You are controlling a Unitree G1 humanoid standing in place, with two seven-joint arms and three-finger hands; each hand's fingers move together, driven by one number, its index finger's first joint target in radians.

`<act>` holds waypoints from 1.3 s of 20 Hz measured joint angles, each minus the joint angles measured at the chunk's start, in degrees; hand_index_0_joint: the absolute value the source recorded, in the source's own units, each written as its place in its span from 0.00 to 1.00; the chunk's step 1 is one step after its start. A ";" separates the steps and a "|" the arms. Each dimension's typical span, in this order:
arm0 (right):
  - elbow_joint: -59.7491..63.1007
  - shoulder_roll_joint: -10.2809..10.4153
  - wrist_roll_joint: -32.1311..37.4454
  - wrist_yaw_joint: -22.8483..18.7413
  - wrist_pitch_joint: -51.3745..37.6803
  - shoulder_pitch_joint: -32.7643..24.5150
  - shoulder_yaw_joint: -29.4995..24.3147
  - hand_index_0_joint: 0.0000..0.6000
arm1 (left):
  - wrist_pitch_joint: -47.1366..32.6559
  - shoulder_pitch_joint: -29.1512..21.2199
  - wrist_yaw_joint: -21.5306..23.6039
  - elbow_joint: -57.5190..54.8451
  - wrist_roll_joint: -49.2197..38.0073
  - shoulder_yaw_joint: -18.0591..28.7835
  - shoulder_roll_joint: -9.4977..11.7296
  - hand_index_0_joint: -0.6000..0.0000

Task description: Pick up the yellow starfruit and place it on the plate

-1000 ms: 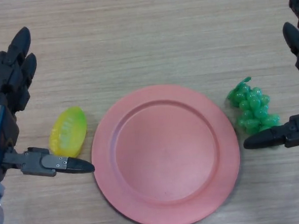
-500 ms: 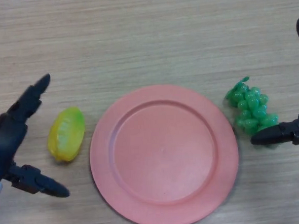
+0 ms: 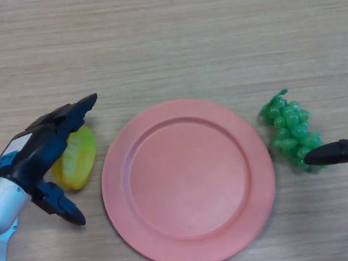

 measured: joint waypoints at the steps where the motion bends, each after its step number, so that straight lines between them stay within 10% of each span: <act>1: -0.40 0.00 0.00 0.00 0.38 0.12 0.00 0.00 | 0.00 0.01 0.00 0.26 1.64 -0.03 0.00 1.00; 5: -1.40 0.01 0.03 0.01 0.83 0.43 0.00 0.00 | -0.12 0.05 0.37 1.40 4.85 -0.06 0.15 1.00; 10: -2.03 0.01 0.03 0.01 1.05 1.17 0.00 0.00 | -0.30 0.08 2.59 1.33 5.73 0.06 0.32 0.00; 22: -2.36 0.12 0.03 0.17 3.61 1.39 0.18 0.00 | -7.60 0.43 14.77 -0.95 15.54 0.89 4.10 0.00; 26: -2.36 0.35 0.03 0.17 3.86 1.08 0.57 0.00 | -7.04 -0.49 12.96 -13.85 6.41 0.21 -0.18 0.00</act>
